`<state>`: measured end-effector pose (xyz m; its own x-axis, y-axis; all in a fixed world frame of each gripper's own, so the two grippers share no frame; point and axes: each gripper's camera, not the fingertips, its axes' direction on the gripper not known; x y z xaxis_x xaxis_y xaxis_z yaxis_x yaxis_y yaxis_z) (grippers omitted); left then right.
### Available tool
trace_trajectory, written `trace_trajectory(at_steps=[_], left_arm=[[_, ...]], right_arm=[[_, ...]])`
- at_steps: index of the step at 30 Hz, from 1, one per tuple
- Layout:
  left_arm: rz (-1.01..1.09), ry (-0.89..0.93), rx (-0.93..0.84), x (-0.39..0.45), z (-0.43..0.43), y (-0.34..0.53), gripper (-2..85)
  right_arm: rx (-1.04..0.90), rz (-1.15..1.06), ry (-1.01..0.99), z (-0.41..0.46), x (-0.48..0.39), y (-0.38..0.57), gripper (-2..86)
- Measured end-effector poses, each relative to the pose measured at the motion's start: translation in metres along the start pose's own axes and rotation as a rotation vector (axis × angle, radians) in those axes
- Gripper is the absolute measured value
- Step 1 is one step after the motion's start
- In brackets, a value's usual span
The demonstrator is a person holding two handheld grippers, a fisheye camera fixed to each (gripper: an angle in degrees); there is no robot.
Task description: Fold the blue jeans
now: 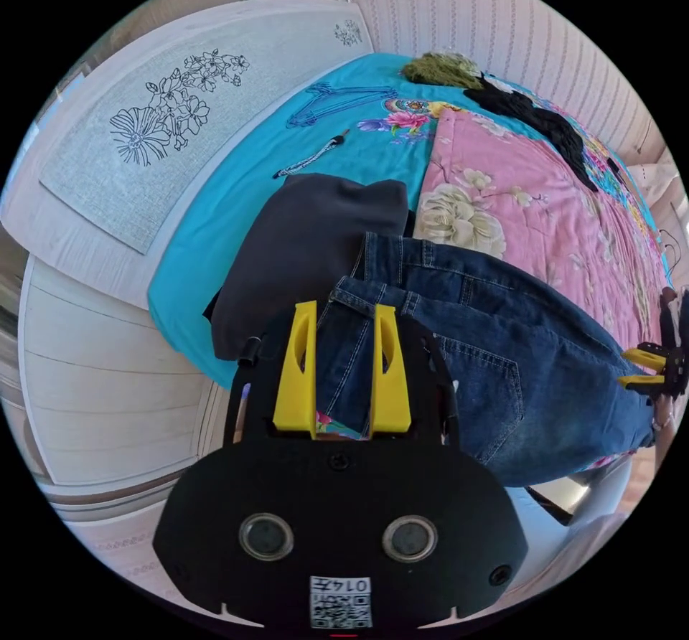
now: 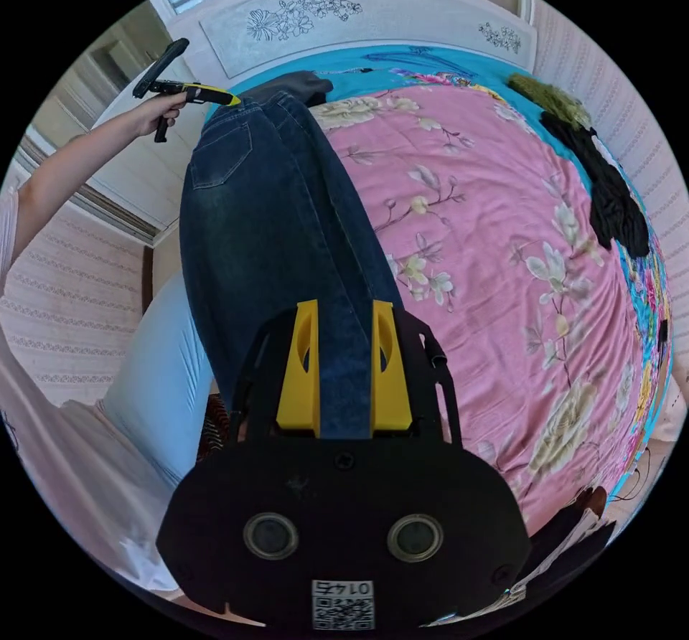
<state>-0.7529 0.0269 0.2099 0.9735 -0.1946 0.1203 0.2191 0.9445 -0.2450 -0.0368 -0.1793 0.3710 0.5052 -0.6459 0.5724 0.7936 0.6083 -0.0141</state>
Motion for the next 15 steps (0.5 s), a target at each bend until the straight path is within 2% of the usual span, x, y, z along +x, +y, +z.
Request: trace_trajectory(at_steps=[2, 5, 9, 15], left_arm=[[-0.03, 0.099, -0.048, -0.002, 0.022, 0.003, 7.1], [-0.039, 0.147, 0.019, -0.003, 0.018, 0.012, 0.1], [0.011, 0.128, 0.073, -0.001, 0.006, 0.02, -0.8], [0.053, 0.147, 0.136, 0.0, -0.015, 0.024, -1.0]], right_arm=[[-0.067, 0.051, -0.033, 0.025, 0.005, -0.017, 9.5], [-0.052, 0.074, -0.054, 0.026, 0.004, -0.029, 7.7], [-0.031, 0.018, -0.038, 0.021, -0.006, -0.036, 1.7], [0.003, 0.05, -0.068, 0.023, -0.003, -0.049, 2.6]])
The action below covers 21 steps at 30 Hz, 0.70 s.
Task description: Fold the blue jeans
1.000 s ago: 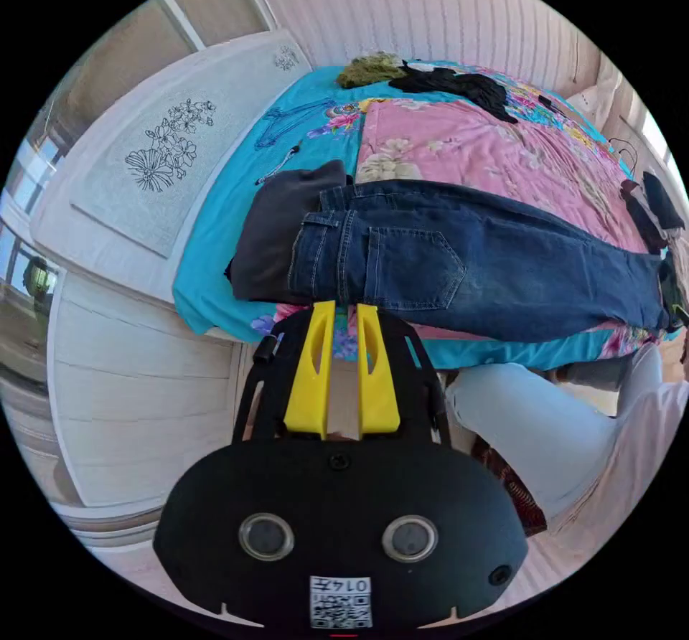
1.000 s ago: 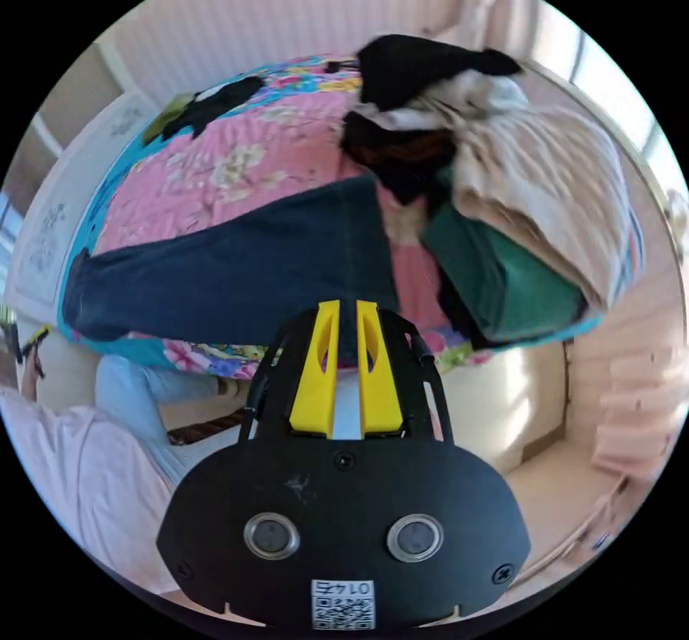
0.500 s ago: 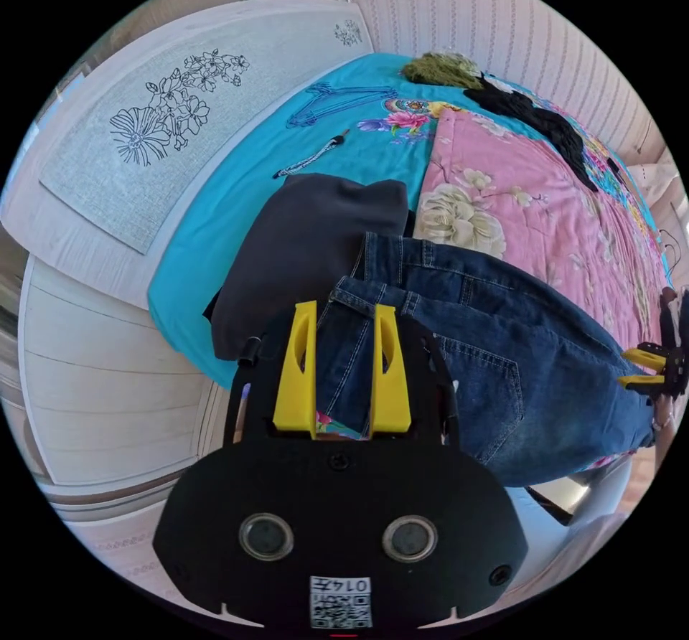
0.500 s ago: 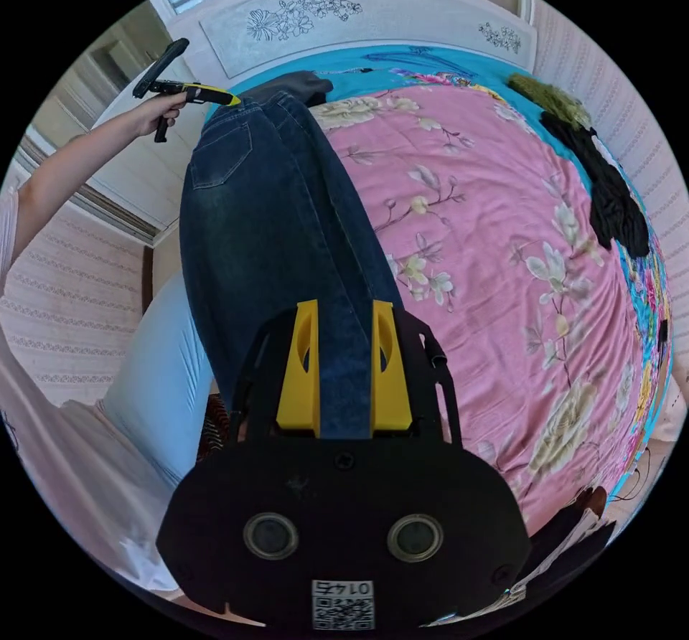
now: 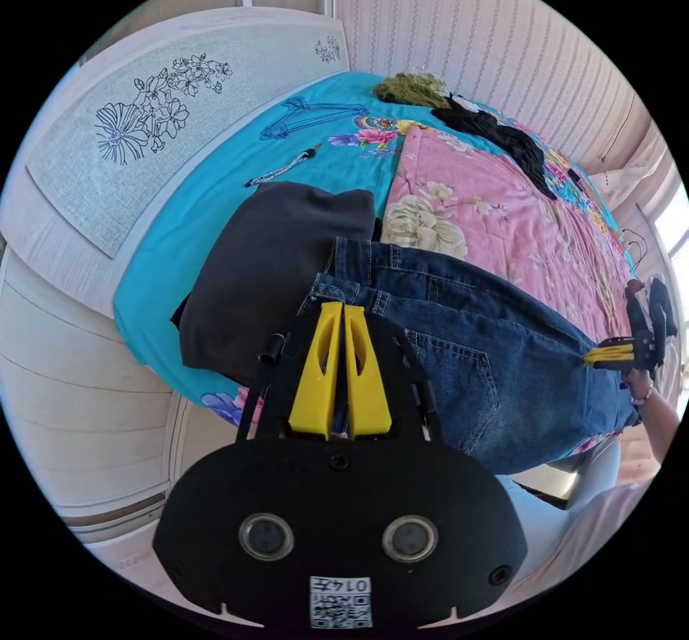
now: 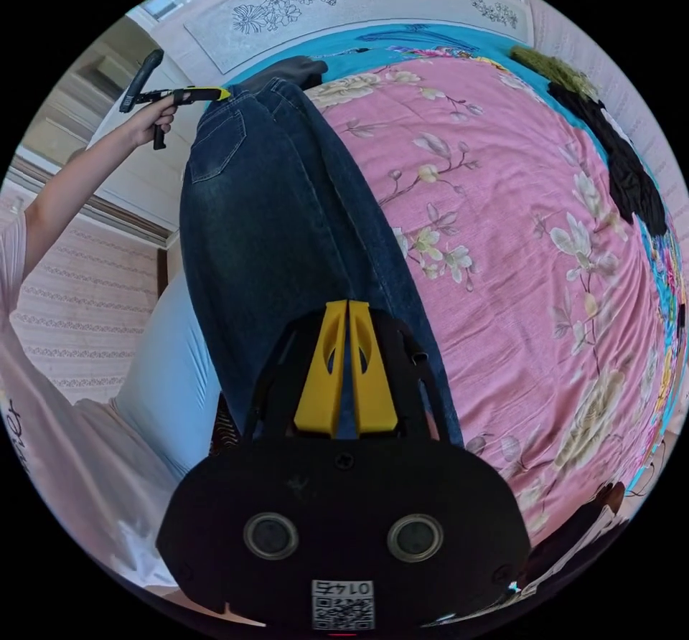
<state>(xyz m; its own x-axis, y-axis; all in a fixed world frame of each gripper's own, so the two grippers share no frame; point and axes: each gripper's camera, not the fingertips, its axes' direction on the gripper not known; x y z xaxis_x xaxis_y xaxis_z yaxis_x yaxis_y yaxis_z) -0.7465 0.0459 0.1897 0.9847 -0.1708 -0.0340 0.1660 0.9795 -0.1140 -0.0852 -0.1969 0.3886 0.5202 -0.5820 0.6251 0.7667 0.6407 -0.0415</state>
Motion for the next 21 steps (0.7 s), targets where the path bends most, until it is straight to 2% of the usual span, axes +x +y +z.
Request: trace_trajectory(at_steps=[4, 6, 8, 14, 18, 21], left_arm=[[-0.011, -0.009, -0.027, 0.003, 0.011, 0.003, -1.0], [-0.032, 0.0, -0.008, 0.002, 0.011, 0.006, -1.0], [-0.052, 0.005, 0.03, -0.001, 0.006, 0.011, -1.0], [0.006, 0.001, 0.09, 0.009, -0.015, 0.01, -1.0], [0.026, 0.016, 0.167, 0.019, -0.031, -0.008, -1.0], [0.032, 0.004, 0.134, 0.034, -0.005, -0.03, -1.0]], right_arm=[[-0.075, 0.017, -0.001, 0.018, 0.001, -0.012, 6.7], [-0.082, -0.001, 0.008, 0.02, -0.002, -0.014, 6.2], [-0.107, -0.016, 0.004, 0.018, -0.003, -0.016, 1.9], [0.009, 0.039, -0.081, -0.024, 0.005, -0.005, -0.4], [0.077, 0.062, -0.031, -0.049, 0.01, 0.005, -0.4], [0.043, 0.084, -0.011, -0.044, 0.021, 0.004, 0.0]])
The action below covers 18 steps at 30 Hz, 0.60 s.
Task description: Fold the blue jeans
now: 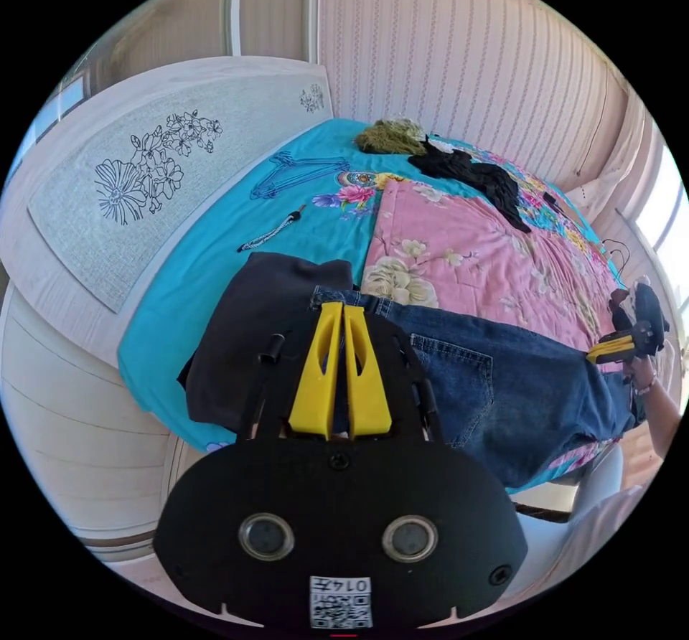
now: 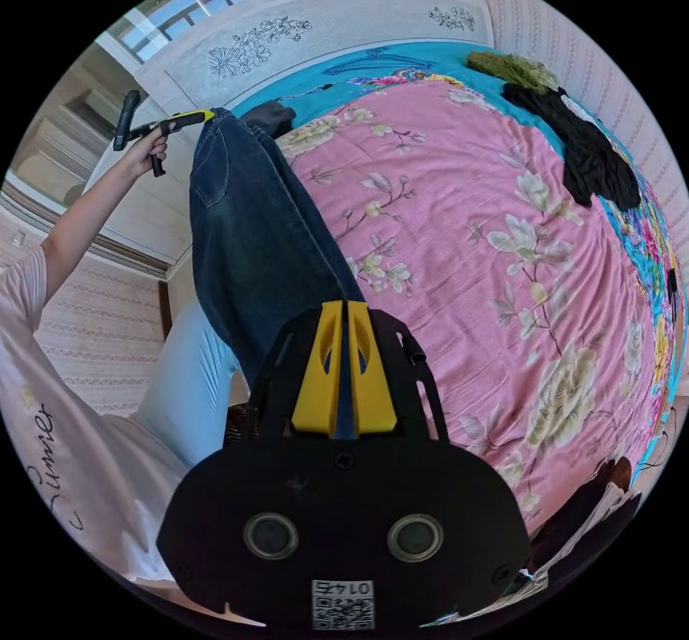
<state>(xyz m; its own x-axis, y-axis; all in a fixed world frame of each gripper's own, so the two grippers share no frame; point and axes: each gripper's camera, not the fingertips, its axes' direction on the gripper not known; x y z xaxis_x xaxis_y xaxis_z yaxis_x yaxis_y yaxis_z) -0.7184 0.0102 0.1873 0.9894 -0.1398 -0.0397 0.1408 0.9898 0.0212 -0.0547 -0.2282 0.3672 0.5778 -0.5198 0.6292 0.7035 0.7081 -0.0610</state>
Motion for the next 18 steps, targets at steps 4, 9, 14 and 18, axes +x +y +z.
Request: trace_trajectory(at_steps=[4, 9, 14, 18], left_arm=[[-0.078, -0.069, -0.265, 0.008, 0.093, 0.009, -0.9], [-0.161, -0.039, -0.228, 0.01, 0.11, 0.022, -0.4], [-0.035, -0.191, -0.116, 0.04, 0.053, 0.041, -0.3], [0.15, -0.183, 0.031, 0.102, 0.0, 0.079, -0.8]], right_arm=[[-0.14, 0.082, 0.018, 0.052, 0.014, 0.002, 3.1], [-0.043, 0.134, 0.0, 0.034, 0.019, 0.032, 5.5], [0.066, 0.268, 0.098, -0.023, 0.031, 0.139, 4.9], [0.066, 0.277, 0.086, -0.039, 0.013, 0.215, 3.7]])
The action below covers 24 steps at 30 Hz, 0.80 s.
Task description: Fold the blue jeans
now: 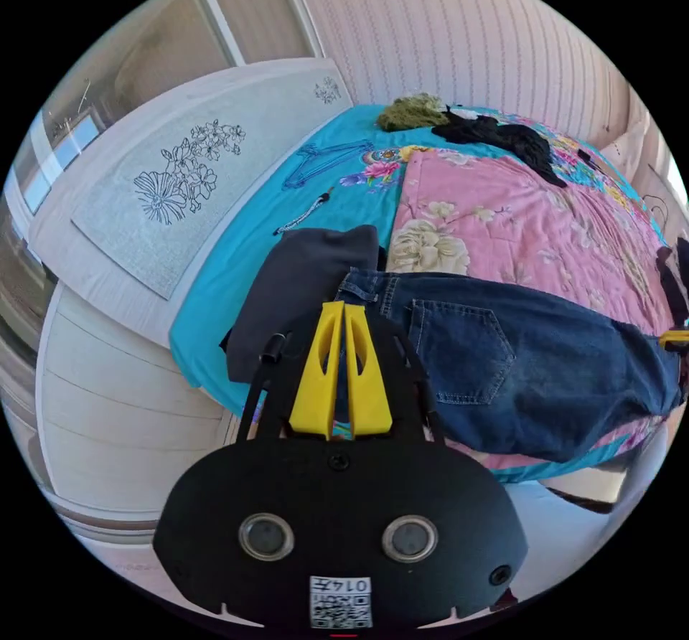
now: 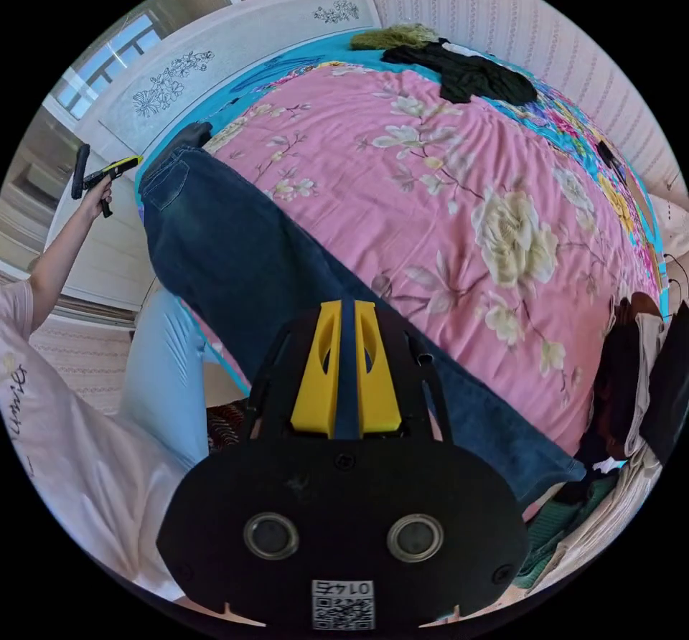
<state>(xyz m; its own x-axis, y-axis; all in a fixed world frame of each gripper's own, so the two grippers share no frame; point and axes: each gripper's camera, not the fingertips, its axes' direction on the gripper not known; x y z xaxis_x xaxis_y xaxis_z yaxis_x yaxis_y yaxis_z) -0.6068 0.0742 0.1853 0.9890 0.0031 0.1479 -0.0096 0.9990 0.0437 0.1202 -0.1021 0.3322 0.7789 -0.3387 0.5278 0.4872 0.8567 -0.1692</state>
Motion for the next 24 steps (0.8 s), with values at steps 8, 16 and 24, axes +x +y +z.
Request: trace_trajectory(at_steps=[8, 16, 24], left_arm=[[0.391, 0.617, -0.151, 0.282, 0.007, 0.064, -0.8], [0.573, 0.566, -0.326, 0.356, 0.051, 0.084, -0.9], [0.754, 0.479, -0.228, 0.395, -0.009, 0.065, -0.6]], right_arm=[[-0.106, -0.126, -0.038, 0.03, -0.049, 0.076, 4.4], [-0.06, -0.002, -0.177, 0.009, -0.003, 0.133, 3.9], [0.181, 0.374, 0.147, -0.103, 0.129, 0.266, 9.1]])
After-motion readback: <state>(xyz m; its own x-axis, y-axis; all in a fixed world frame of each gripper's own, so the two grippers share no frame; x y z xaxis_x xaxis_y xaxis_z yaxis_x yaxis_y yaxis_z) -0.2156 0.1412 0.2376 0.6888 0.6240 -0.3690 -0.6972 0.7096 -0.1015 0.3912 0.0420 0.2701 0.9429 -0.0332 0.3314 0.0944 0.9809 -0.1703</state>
